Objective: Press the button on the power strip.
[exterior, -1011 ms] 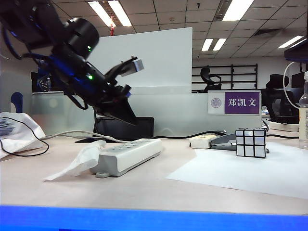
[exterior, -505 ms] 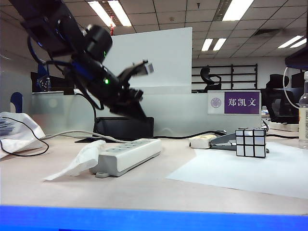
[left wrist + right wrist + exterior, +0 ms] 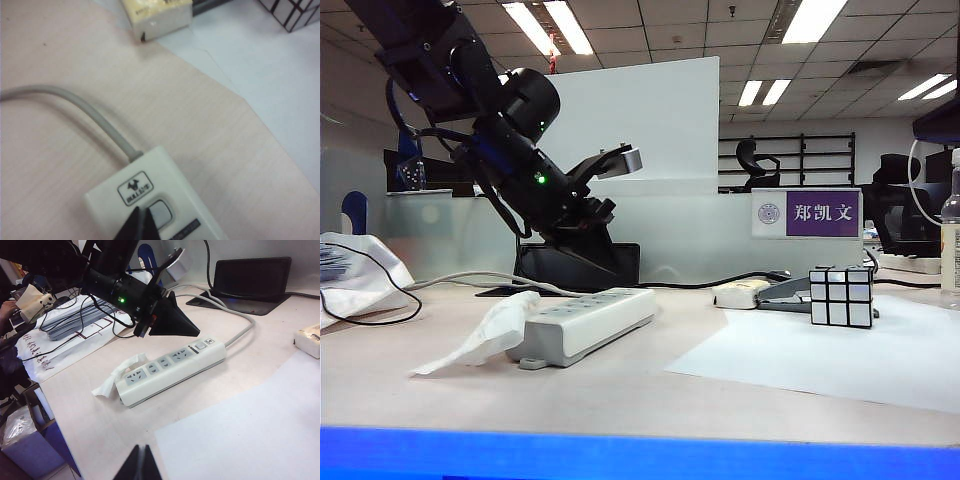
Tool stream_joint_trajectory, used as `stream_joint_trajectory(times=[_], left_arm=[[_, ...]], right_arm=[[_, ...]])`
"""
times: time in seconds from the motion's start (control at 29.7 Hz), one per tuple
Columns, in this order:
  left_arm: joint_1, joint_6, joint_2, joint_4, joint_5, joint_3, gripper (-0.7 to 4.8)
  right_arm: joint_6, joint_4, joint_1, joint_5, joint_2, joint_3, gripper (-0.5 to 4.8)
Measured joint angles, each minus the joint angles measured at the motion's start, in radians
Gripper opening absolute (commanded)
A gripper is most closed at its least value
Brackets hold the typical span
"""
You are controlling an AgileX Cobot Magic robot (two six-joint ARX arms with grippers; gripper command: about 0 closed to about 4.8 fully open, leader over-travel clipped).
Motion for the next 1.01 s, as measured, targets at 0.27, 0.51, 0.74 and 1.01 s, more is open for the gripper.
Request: stream_joint_trajectory(times=[0.27,0.51,0.74,1.01], left_arm=[[-0.002,0.016,0.002,-0.008,0.000,0.000,-0.05],[-0.004,0.020,0.028,-0.016,0.000,0.000,-0.05],[-0.012,0.023,0.039,-0.012,0.005,0.003,-0.05],[-0.011,0.023,0.039,-0.011,0.005,0.003,-0.05]], right_arm=[[0.000,0.000,0.000,0.000,0.000,0.000,0.00],[0.000,0.000,0.000,0.000,0.000,0.000,0.00],[0.000,0.000,0.000,0.000,0.000,0.000,0.00],[-0.002,0.000,0.000,0.001,0.000,0.000,0.00]])
